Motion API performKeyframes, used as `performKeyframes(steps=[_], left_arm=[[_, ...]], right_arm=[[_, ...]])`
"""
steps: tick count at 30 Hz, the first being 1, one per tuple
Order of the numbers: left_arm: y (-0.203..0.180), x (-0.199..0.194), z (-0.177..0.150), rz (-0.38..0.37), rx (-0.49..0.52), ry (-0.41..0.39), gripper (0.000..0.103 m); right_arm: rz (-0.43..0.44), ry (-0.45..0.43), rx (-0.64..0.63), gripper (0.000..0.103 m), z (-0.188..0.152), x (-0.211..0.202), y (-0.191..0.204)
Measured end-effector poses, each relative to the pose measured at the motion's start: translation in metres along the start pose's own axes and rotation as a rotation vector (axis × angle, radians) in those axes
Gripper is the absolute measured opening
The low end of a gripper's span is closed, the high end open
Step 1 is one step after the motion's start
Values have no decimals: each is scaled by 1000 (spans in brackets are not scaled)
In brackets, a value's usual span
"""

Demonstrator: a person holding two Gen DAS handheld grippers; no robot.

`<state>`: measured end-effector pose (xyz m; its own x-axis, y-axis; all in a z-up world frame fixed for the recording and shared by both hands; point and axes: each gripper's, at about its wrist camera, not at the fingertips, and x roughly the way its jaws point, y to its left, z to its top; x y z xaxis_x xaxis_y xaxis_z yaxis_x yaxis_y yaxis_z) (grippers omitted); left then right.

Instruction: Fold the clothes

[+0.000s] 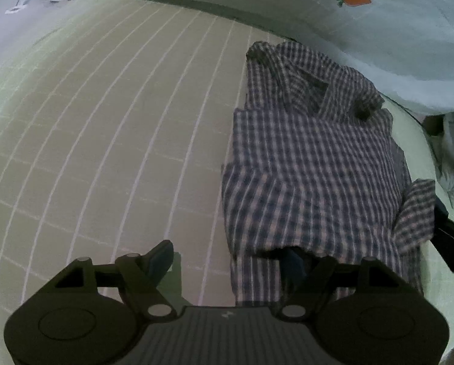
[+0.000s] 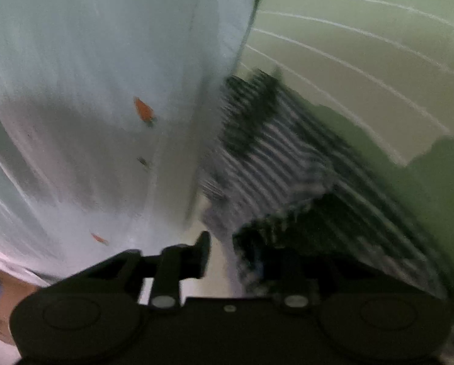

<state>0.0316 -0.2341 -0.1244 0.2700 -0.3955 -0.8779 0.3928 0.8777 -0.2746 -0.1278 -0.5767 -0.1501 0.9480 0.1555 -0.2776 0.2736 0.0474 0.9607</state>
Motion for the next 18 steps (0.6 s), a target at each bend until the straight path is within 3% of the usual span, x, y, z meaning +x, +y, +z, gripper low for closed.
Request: performKeyframes(steps=[1,3,7,8,15,18], left_arm=[[0,1,3,0,-6,-4,77],[0,2,9,0,-18,-18,77],[1,3,17,-13,-20,-40,77],[0,4,18,-19,-17,-41,77],[-12,22,29,-54,7,-31,77],[-13,23,37,-48,-15,-69,77]], right_arm=[[51,-8,34,65,3,1,-2],[77,-32,68,65,5,2,-2],[-134,-88,-221,65,-3,-13,24],[-141,-90,-228,65,-6,-18,23],[-189,-137,-123,67,-19,-51,-9],[-197,-160,-111,68,-21,-58,-13]])
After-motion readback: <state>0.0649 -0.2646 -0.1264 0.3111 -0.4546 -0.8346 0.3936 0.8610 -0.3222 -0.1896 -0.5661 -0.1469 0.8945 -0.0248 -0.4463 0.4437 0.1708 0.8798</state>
